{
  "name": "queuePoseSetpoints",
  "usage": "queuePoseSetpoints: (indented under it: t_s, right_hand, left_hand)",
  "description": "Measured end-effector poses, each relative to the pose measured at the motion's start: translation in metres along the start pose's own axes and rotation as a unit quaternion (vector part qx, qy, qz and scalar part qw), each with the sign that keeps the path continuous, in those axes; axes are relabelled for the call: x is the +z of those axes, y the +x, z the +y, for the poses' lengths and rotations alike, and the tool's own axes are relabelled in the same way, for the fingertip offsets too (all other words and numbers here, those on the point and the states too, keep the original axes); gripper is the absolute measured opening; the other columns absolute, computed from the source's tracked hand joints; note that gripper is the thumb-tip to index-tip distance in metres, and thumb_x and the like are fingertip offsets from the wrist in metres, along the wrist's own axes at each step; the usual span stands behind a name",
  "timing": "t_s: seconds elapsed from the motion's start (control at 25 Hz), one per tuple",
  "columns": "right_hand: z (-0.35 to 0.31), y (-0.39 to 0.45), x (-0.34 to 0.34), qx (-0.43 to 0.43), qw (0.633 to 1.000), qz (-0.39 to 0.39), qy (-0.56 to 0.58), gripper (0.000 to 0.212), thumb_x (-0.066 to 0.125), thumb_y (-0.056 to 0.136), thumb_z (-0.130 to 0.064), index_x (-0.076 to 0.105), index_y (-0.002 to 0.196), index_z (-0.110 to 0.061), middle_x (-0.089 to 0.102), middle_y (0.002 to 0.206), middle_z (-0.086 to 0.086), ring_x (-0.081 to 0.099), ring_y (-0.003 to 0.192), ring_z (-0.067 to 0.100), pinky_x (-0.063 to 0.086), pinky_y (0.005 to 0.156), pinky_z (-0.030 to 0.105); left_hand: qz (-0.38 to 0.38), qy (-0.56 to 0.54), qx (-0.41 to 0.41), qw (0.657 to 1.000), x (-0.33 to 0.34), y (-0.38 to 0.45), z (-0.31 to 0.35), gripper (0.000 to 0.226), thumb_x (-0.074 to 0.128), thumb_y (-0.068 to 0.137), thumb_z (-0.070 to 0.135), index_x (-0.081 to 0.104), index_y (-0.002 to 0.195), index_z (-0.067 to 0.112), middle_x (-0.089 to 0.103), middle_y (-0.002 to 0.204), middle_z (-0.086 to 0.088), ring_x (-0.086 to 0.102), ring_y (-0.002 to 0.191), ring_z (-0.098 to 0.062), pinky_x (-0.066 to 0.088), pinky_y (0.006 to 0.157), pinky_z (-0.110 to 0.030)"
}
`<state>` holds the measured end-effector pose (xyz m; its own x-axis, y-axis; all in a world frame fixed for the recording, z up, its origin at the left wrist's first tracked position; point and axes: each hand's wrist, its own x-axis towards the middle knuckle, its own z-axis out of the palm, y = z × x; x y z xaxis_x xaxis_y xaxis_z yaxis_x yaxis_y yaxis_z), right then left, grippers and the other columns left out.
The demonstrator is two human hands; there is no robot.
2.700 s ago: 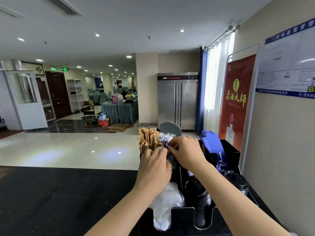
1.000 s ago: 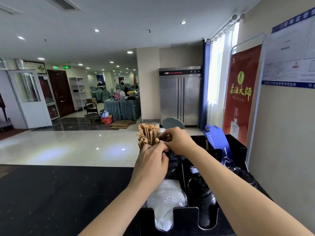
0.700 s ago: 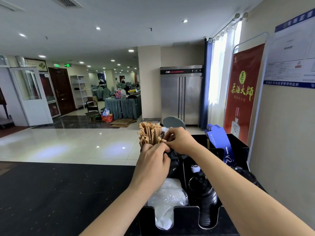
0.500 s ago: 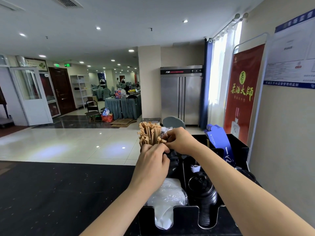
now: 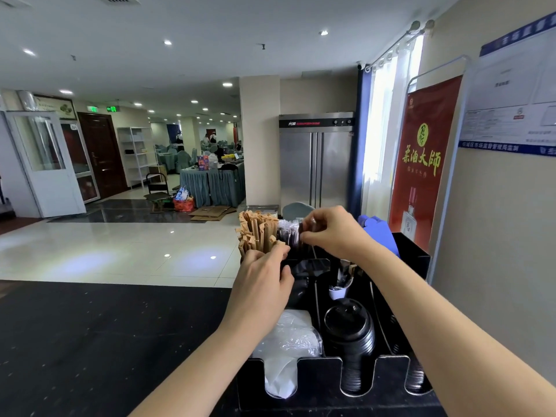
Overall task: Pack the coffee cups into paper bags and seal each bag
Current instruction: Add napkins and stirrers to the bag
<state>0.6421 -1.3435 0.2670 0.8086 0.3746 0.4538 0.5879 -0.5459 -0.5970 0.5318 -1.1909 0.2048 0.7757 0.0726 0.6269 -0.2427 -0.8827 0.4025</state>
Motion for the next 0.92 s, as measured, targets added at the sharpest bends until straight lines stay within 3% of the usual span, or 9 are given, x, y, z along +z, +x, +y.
queuePoseSetpoints:
  t_s: [0.2,0.32,0.4,0.52,0.6,0.72,0.84,0.92]
  right_hand:
    - [-0.024,-0.015,-0.040,-0.030,0.998,0.029,0.051,0.008,0.080,0.080,-0.015,0.074,0.080,-0.020,0.072,0.076,0.006,0.066,0.071,0.025,0.057,0.077,0.039]
    - [-0.042,-0.030,-0.058,-0.065,0.995,0.024,0.076,0.010,0.081,0.080,-0.014,0.074,0.081,-0.020,0.073,0.075,0.003,0.064,0.069,0.013,0.058,0.082,0.043]
    - [-0.054,-0.038,-0.068,-0.082,0.992,0.022,0.095,0.011,0.080,0.081,-0.011,0.073,0.081,-0.020,0.074,0.077,0.005,0.066,0.070,0.012,0.059,0.084,0.045]
    - [-0.070,-0.052,-0.080,-0.089,0.988,0.031,0.122,0.012,0.078,0.083,-0.008,0.072,0.081,-0.018,0.074,0.079,0.012,0.066,0.067,0.014,0.059,0.083,0.049]
    - [-0.077,-0.059,-0.087,-0.080,0.985,0.040,0.147,0.011,0.077,0.085,-0.005,0.072,0.082,-0.014,0.073,0.078,0.016,0.066,0.067,0.016,0.059,0.083,0.051]
    - [-0.084,-0.069,-0.092,-0.072,0.977,0.034,0.196,0.007,0.080,0.086,-0.006,0.073,0.086,-0.009,0.072,0.072,0.007,0.066,0.066,0.014,0.060,0.077,0.044]
    - [-0.086,-0.082,-0.090,-0.065,0.966,0.002,0.249,0.014,0.084,0.082,-0.014,0.078,0.093,-0.009,0.075,0.078,-0.001,0.067,0.068,0.007,0.056,0.068,0.022]
    - [-0.086,-0.093,-0.086,-0.055,0.957,-0.014,0.285,0.015,0.082,0.084,-0.014,0.079,0.098,-0.010,0.076,0.082,0.001,0.068,0.072,0.008,0.057,0.071,0.020]
  left_hand:
    - [0.014,-0.019,0.001,1.000,0.009,0.001,0.018,0.054,0.051,0.104,0.036,0.040,0.154,0.023,0.063,0.132,0.007,0.044,0.119,-0.012,0.041,0.100,-0.029]
    - [-0.002,-0.034,0.004,0.999,0.010,0.005,0.036,0.060,0.040,0.105,0.045,0.024,0.160,0.027,0.055,0.138,0.005,0.040,0.125,-0.017,0.037,0.103,-0.034]
    - [0.024,-0.033,0.018,0.999,0.006,0.009,0.044,0.053,0.037,0.105,0.045,0.033,0.155,0.025,0.060,0.128,0.004,0.041,0.119,-0.018,0.038,0.097,-0.034]
    - [0.079,-0.046,0.038,0.995,-0.007,0.009,0.054,0.037,0.039,0.106,0.046,0.057,0.130,0.025,0.064,0.099,0.006,0.048,0.102,-0.020,0.044,0.079,-0.037]
    - [0.087,-0.055,0.047,0.994,-0.016,0.006,0.058,0.033,0.043,0.106,0.045,0.064,0.121,0.024,0.065,0.091,0.005,0.049,0.097,-0.019,0.047,0.077,-0.040]
    - [0.074,-0.080,0.056,0.992,-0.030,-0.004,0.064,0.031,0.047,0.105,0.042,0.067,0.119,0.023,0.065,0.087,0.003,0.053,0.093,-0.017,0.048,0.076,-0.038]
    - [0.027,-0.167,0.049,0.984,-0.042,-0.021,0.071,0.021,0.053,0.104,0.035,0.068,0.112,0.024,0.073,0.089,0.012,0.061,0.077,0.002,0.045,0.066,-0.015]
    - [-0.012,-0.248,0.026,0.968,-0.050,-0.035,0.075,0.017,0.055,0.104,0.029,0.069,0.113,0.023,0.076,0.090,0.014,0.065,0.073,0.008,0.044,0.064,-0.008]
